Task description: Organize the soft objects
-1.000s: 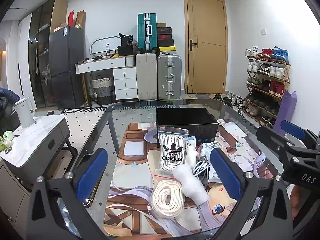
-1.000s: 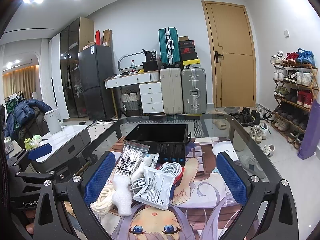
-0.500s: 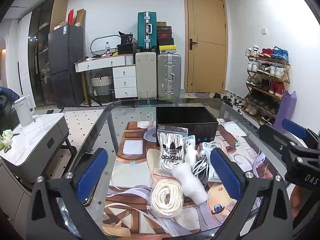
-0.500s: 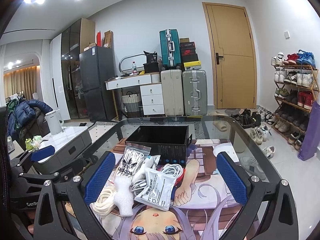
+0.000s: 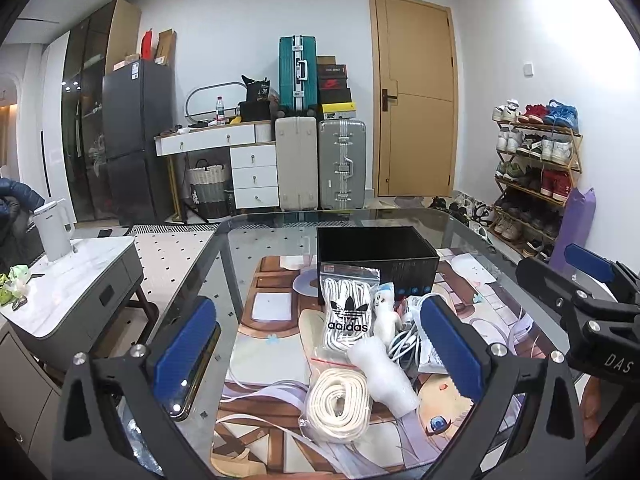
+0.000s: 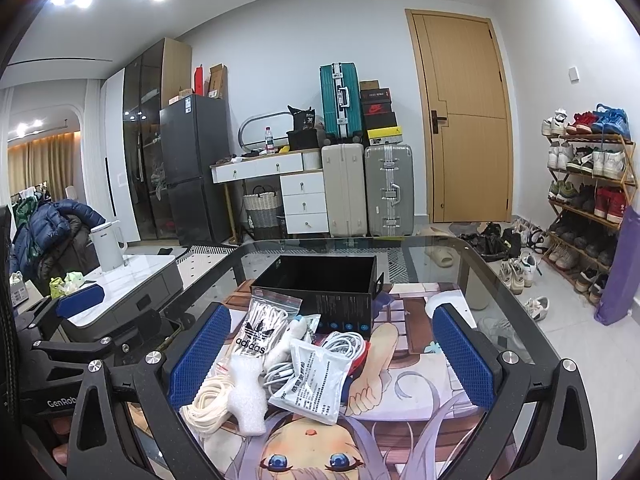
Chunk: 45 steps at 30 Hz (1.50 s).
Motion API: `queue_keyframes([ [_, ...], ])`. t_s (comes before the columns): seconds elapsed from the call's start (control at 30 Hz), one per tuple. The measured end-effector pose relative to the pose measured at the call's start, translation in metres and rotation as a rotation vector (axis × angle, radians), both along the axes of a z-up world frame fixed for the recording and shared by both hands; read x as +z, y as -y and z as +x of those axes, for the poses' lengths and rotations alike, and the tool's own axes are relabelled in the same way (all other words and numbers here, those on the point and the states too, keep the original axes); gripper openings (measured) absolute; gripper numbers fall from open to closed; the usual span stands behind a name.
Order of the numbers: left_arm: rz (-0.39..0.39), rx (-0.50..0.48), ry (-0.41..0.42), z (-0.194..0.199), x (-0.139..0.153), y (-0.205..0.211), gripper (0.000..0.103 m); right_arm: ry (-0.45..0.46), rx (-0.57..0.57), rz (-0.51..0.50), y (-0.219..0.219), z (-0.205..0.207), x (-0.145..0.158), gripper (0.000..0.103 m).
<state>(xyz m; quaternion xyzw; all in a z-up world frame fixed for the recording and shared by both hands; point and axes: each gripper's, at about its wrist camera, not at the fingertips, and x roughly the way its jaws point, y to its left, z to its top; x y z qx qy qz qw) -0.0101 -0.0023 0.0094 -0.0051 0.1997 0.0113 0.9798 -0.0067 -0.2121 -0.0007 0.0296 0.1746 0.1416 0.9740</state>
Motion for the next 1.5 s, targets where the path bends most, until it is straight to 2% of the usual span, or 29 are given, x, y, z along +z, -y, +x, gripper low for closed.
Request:
queue_keyframes([
  [0.63, -0.006, 0.007, -0.031, 0.004, -0.002, -0.004, 0.103, -0.016, 0.015, -0.005, 0.000, 0.000, -0.003, 0.103],
  [0.8, -0.004, 0.005, -0.058, 0.010, -0.001, -0.007, 0.103, -0.050, 0.048, 0.012, 0.002, 0.007, -0.001, 0.103],
  [1.0, 0.006, 0.008, -0.154, 0.030, -0.010, -0.016, 0.103, -0.202, 0.089, 0.025, 0.003, 0.035, -0.011, 0.103],
  [1.1, 0.041, -0.009, -0.227, 0.040, -0.021, -0.012, 0.103, -0.244, 0.096, 0.016, 0.004, 0.046, -0.018, 0.103],
  [1.27, 0.071, -0.055, -0.370, 0.056, -0.048, -0.004, 0.103, -0.296, 0.150, -0.039, -0.005, 0.060, -0.029, 0.103],
  [1.5, 0.118, -0.101, -0.472, 0.068, -0.070, 0.000, 0.103, -0.431, 0.219, -0.101, -0.020, 0.091, -0.066, 0.103],
])
